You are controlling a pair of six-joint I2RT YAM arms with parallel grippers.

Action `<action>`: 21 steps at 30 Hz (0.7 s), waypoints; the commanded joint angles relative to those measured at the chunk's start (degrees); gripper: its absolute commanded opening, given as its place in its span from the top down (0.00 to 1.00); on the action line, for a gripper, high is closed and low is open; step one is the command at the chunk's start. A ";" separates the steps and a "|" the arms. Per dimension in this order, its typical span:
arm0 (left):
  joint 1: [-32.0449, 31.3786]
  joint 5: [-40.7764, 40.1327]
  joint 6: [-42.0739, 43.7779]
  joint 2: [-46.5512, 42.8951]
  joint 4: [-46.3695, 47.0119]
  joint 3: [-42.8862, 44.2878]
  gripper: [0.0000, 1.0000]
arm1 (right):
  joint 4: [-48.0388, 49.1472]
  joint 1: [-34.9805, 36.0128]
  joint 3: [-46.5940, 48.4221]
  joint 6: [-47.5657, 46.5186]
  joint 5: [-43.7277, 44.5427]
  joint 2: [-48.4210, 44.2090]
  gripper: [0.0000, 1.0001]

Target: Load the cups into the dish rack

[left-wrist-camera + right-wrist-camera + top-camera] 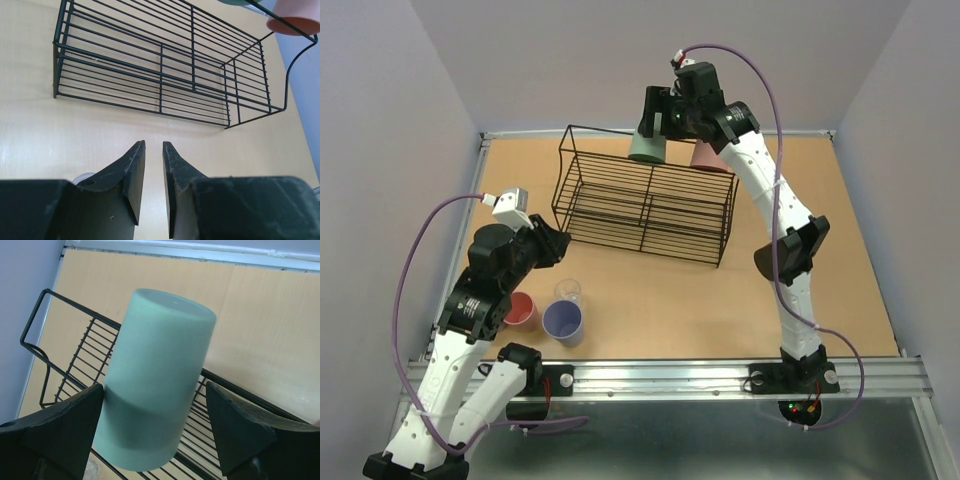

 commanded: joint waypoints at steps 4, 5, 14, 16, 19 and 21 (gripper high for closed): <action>-0.09 0.33 1.68 -0.17 2.56 -0.02 0.69 | 0.38 1.51 1.17 -0.95 0.12 0.70 0.12; -0.09 0.33 1.77 -0.17 2.56 -0.11 0.69 | 0.46 1.60 1.26 -0.87 0.20 0.70 0.12; -0.09 0.24 1.94 0.09 2.65 0.16 0.69 | 0.99 1.69 1.08 -1.13 2.40 -0.53 0.12; -0.09 0.24 1.94 0.36 2.74 0.33 0.69 | 1.17 1.69 0.91 -1.30 3.01 -1.50 0.12; -0.09 0.15 1.86 0.53 2.56 0.51 0.69 | 1.43 1.69 0.55 -1.48 4.33 -3.43 0.12; -0.09 -0.55 1.86 0.71 2.21 0.77 0.69 | 1.61 1.69 0.03 -1.74 4.86 -4.48 0.12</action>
